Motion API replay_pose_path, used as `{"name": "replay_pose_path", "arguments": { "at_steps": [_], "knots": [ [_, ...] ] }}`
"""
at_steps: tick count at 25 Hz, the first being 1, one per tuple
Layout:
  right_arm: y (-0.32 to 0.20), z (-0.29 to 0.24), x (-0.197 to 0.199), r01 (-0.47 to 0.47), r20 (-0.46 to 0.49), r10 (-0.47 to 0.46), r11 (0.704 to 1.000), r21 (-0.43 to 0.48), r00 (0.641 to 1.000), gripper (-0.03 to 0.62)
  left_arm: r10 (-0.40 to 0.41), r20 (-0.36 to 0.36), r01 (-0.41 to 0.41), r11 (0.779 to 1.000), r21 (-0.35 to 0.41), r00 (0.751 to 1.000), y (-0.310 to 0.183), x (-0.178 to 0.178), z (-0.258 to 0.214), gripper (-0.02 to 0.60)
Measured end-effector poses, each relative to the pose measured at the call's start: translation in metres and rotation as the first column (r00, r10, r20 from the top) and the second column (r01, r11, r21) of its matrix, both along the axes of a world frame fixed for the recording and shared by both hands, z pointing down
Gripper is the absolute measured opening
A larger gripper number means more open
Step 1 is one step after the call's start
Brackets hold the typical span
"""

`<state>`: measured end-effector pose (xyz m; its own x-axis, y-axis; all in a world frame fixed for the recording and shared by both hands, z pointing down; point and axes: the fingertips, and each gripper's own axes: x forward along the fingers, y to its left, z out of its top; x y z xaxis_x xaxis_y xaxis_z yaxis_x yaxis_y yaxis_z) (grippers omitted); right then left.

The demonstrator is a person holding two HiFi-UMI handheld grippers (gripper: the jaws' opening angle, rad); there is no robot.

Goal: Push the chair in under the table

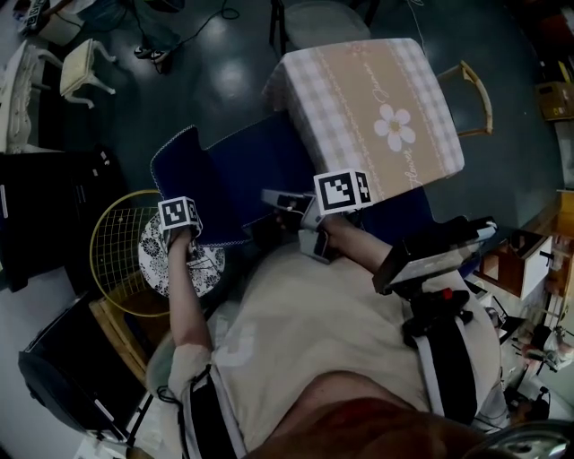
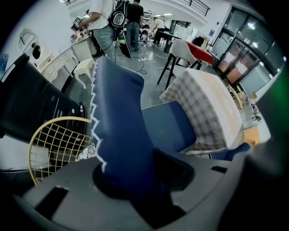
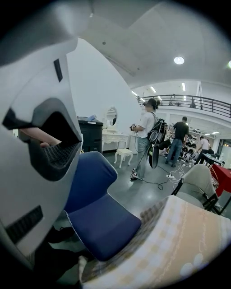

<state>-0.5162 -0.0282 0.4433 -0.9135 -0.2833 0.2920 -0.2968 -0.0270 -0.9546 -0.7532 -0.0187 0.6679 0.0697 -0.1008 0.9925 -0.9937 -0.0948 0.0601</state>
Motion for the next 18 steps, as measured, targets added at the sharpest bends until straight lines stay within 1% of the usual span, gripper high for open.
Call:
{"name": "replay_pose_path", "arguments": {
  "at_steps": [3, 8, 12, 18],
  "knots": [
    [-0.005, 0.001, 0.004, -0.023, -0.006, 0.023, 1.0, -0.002, 1.0, 0.011, 0.028, -0.006, -0.028, 1.0, 0.005, 1.0, -0.011, 0.005, 0.001, 0.15],
    [-0.011, 0.001, 0.01, -0.057, -0.006, 0.057, 0.998, 0.002, 0.998, 0.011, 0.052, -0.012, -0.052, 0.999, 0.015, 0.999, -0.009, 0.016, 0.002, 0.15],
    [-0.011, 0.002, 0.01, -0.059, -0.005, 0.059, 0.998, -0.001, 0.998, 0.011, 0.048, -0.013, -0.048, 0.999, 0.001, 0.999, -0.006, 0.015, 0.004, 0.15],
    [-0.012, 0.002, 0.01, -0.05, -0.007, 0.05, 0.999, 0.001, 0.999, 0.011, 0.037, 0.016, -0.037, 0.999, -0.008, 0.999, -0.007, 0.014, 0.003, 0.15]
  ]
}}
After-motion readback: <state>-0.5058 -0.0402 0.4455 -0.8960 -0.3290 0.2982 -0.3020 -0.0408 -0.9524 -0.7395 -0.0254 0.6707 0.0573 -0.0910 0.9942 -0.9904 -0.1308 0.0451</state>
